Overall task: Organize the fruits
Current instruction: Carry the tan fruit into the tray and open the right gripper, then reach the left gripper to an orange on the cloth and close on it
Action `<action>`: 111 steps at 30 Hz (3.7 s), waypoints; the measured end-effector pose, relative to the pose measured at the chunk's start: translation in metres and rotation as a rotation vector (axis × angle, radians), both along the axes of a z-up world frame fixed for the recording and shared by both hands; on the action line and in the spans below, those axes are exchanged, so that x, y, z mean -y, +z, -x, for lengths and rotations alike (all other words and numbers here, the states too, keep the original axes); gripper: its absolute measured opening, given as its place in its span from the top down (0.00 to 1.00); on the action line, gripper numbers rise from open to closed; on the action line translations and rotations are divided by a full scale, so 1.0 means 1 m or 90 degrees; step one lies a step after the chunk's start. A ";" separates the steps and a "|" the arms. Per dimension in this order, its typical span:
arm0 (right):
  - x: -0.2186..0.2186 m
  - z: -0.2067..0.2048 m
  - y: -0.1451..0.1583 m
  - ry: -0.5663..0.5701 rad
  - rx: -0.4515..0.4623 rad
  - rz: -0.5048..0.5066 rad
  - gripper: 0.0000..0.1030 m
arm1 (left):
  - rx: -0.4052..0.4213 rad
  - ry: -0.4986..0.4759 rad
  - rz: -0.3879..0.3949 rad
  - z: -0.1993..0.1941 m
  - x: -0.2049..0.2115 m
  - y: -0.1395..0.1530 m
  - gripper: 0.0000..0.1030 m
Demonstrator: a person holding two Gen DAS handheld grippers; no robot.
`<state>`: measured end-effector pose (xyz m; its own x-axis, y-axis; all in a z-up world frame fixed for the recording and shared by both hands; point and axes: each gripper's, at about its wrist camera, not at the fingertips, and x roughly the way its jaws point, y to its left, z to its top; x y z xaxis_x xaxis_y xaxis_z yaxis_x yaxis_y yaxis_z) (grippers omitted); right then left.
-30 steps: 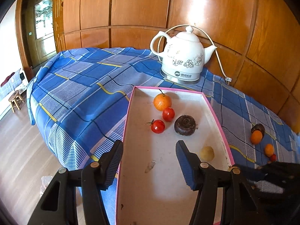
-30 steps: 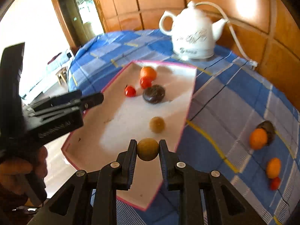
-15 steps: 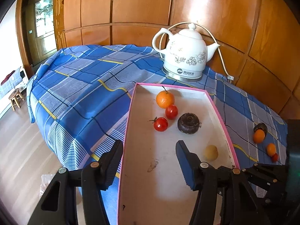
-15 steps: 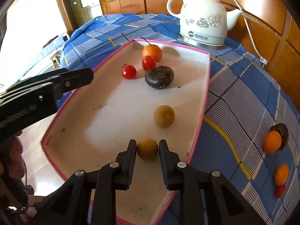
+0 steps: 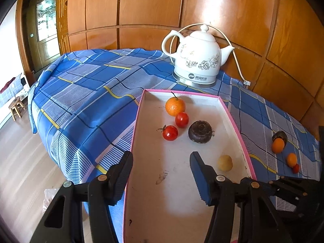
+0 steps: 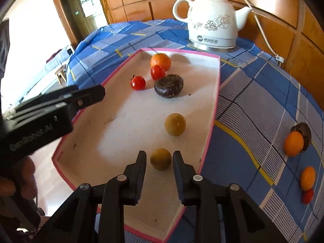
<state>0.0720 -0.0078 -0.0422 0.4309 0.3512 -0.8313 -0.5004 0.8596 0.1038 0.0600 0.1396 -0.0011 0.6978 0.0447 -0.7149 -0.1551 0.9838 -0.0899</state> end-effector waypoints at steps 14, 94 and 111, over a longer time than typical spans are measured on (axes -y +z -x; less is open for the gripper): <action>0.038 0.008 0.024 -0.060 0.029 -0.024 0.74 | 0.015 -0.031 -0.008 0.005 0.013 0.007 0.43; 0.338 -0.005 0.047 -0.409 -0.011 -0.008 0.74 | -0.158 -0.380 0.104 -0.092 0.317 -0.030 0.61; 0.332 -0.005 0.042 -0.394 -0.016 -0.005 0.74 | -0.112 -0.388 0.060 -0.034 0.258 -0.040 0.65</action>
